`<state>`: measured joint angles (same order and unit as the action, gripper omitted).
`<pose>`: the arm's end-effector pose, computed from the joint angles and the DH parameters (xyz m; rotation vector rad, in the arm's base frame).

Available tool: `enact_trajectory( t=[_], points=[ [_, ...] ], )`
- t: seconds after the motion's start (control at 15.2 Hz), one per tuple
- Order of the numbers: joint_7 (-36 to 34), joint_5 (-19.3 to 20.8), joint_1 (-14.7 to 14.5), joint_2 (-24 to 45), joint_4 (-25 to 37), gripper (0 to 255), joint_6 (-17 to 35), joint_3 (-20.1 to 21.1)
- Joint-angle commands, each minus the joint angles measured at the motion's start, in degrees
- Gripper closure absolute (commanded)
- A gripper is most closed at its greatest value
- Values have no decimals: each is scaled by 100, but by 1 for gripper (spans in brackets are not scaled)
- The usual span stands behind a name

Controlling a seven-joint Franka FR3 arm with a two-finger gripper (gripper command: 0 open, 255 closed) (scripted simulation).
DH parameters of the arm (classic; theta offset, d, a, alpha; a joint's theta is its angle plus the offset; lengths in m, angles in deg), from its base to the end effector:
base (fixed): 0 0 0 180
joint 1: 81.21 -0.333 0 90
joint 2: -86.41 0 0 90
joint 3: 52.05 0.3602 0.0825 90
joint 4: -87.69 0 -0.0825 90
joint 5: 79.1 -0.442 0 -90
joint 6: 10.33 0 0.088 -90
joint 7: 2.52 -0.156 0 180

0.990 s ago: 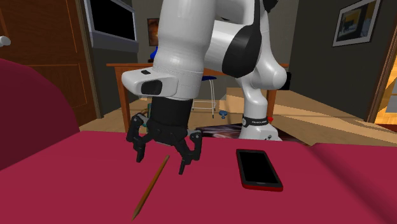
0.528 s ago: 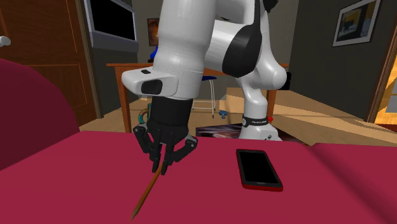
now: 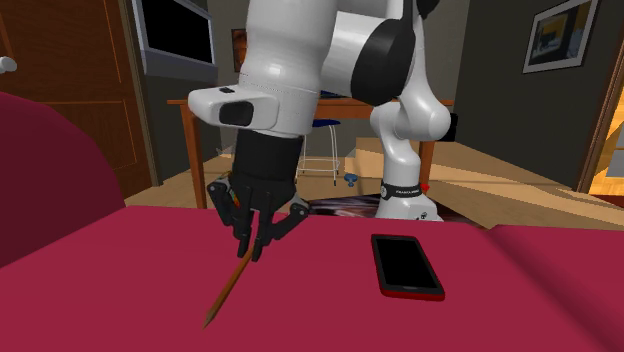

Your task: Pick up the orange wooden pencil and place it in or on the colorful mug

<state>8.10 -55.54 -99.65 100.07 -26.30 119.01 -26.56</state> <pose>0.4988 0.4357 0.3221 2.4340 1.6491 0.1828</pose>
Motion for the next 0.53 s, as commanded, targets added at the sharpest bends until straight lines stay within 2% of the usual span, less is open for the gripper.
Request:
enact_trajectory(
  t=[0.0, 0.46],
  points=[
    [67, -72, 15, -77, 45, 255, -106, 21],
    [300, -317, 53, -333, 280, 255, -535, 84]
  ],
)
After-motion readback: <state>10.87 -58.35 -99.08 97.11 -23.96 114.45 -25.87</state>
